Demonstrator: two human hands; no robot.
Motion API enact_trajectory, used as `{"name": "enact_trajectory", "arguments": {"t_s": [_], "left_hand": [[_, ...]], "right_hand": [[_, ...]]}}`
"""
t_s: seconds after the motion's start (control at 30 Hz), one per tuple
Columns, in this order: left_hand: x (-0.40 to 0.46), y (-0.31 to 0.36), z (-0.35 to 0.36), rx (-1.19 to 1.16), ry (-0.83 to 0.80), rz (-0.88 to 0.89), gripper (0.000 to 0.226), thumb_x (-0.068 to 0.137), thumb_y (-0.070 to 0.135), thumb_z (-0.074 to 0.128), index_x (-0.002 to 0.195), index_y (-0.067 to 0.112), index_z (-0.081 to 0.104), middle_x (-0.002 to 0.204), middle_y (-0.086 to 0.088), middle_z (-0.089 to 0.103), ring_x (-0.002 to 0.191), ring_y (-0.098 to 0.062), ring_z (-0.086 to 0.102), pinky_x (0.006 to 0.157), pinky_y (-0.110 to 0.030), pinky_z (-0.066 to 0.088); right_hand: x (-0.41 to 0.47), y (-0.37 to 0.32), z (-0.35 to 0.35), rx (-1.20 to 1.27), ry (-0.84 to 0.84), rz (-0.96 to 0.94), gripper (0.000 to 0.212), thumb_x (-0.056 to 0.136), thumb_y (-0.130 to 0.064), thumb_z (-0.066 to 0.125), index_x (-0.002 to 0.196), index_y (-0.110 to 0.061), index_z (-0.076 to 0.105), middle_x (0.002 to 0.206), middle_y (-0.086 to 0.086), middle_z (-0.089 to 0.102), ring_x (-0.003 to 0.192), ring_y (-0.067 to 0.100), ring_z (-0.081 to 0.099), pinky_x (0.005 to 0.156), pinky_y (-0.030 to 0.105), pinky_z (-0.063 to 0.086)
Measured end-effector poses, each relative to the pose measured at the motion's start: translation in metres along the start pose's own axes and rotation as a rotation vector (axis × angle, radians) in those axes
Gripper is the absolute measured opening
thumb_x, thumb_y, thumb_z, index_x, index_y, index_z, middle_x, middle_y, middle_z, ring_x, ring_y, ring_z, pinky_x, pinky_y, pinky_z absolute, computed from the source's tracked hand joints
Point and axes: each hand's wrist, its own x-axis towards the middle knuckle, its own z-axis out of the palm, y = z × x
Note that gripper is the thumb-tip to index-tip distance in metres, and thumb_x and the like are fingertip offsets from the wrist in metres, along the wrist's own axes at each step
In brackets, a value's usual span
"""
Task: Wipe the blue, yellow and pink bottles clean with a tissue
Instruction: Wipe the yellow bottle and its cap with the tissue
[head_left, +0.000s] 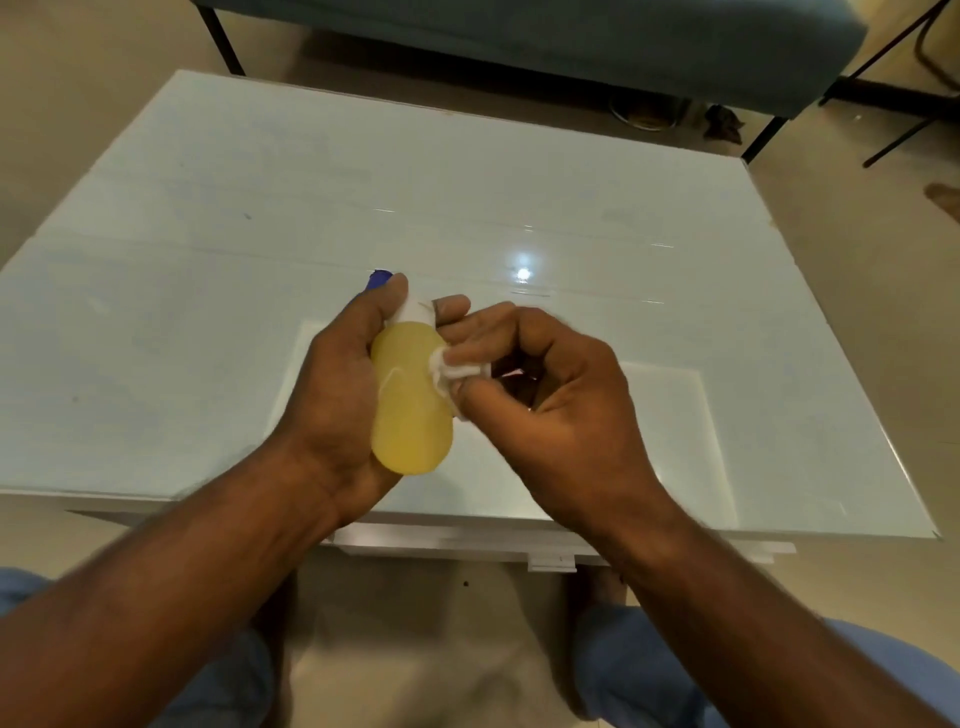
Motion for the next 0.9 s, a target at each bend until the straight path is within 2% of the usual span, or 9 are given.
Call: {"name": "enact_trajectory", "arguments": {"t_s": [0.1,0.2,0.3,0.4,0.47,0.53,0.7,0.83,0.9], "left_hand": [[0.000,0.006,-0.002,0.015,-0.055,-0.040,0.048,0.103,0.046,0.038,0.115,0.008,0.065,0.118,-0.014,0.076,0.105,-0.030,0.075,0.083,-0.045,0.063],[-0.003,0.001,-0.002,0.087,-0.047,-0.018,0.045,0.103,0.042,0.045,0.113,0.005,0.068,0.107,-0.013,0.074,0.101,-0.031,0.073,0.084,-0.042,0.063],[-0.003,-0.004,0.001,0.103,-0.003,0.011,0.044,0.101,0.038,0.054,0.130,0.006,0.059,0.107,-0.014,0.070,0.105,-0.032,0.071,0.088,-0.045,0.060],[-0.002,0.000,0.001,0.113,-0.006,-0.010,0.036,0.101,0.043,0.050,0.108,0.009,0.063,0.098,-0.009,0.076,0.092,-0.027,0.074,0.086,-0.042,0.059],[-0.002,0.002,0.000,0.076,-0.016,-0.060,0.035,0.101,0.045,0.050,0.106,0.011,0.059,0.118,-0.018,0.075,0.109,-0.033,0.073,0.097,-0.047,0.054],[-0.003,0.001,0.000,0.095,-0.004,-0.065,0.036,0.100,0.044,0.052,0.108,0.011,0.060,0.124,-0.021,0.072,0.117,-0.041,0.068,0.105,-0.053,0.050],[-0.011,-0.011,0.007,0.169,-0.042,-0.017,0.052,0.104,0.035,0.044,0.069,0.030,0.082,0.074,-0.002,0.076,0.070,-0.016,0.076,0.062,-0.030,0.062],[-0.004,-0.002,0.003,0.076,0.019,-0.046,0.037,0.101,0.045,0.052,0.102,0.012,0.068,0.109,-0.018,0.076,0.109,-0.035,0.073,0.106,-0.053,0.050],[-0.003,0.004,0.001,0.073,0.038,-0.060,0.036,0.101,0.044,0.050,0.105,0.010,0.060,0.119,-0.019,0.075,0.113,-0.037,0.071,0.104,-0.051,0.050]], "right_hand": [[-0.006,-0.007,0.002,-0.044,-0.124,-0.105,0.007,0.085,0.000,0.081,0.087,-0.004,0.076,0.088,0.003,0.075,0.084,0.018,0.071,0.071,0.018,0.054],[-0.002,-0.002,0.000,-0.035,-0.017,-0.095,0.008,0.089,0.001,0.078,0.094,-0.005,0.077,0.099,0.005,0.076,0.097,0.019,0.074,0.077,0.027,0.061],[0.000,-0.001,-0.001,-0.047,0.072,-0.101,0.013,0.093,0.003,0.076,0.100,-0.009,0.077,0.106,0.005,0.077,0.107,0.021,0.076,0.079,0.044,0.066],[-0.008,-0.006,0.000,-0.171,-0.112,-0.284,0.016,0.082,0.010,0.081,0.088,-0.004,0.077,0.090,0.006,0.073,0.091,0.018,0.071,0.077,0.032,0.057],[-0.014,-0.010,0.007,-0.249,-0.273,-0.382,0.016,0.075,0.010,0.082,0.084,-0.002,0.077,0.085,0.006,0.070,0.080,0.016,0.064,0.075,0.027,0.053],[-0.014,-0.011,0.008,-0.288,-0.273,-0.431,0.016,0.075,0.011,0.081,0.085,-0.001,0.076,0.084,0.006,0.068,0.079,0.014,0.060,0.074,0.025,0.051],[0.002,-0.005,-0.003,-0.282,0.056,-0.286,0.017,0.085,0.008,0.076,0.096,-0.004,0.078,0.098,0.006,0.070,0.092,0.018,0.069,0.071,0.032,0.060],[-0.014,-0.009,0.007,-0.324,-0.224,-0.421,0.009,0.079,0.005,0.077,0.085,-0.002,0.077,0.090,0.007,0.069,0.084,0.019,0.063,0.075,0.036,0.054],[-0.018,-0.011,0.011,-0.400,-0.368,-0.478,0.004,0.080,-0.002,0.075,0.084,-0.003,0.075,0.091,0.008,0.068,0.085,0.019,0.061,0.074,0.037,0.053]]}}
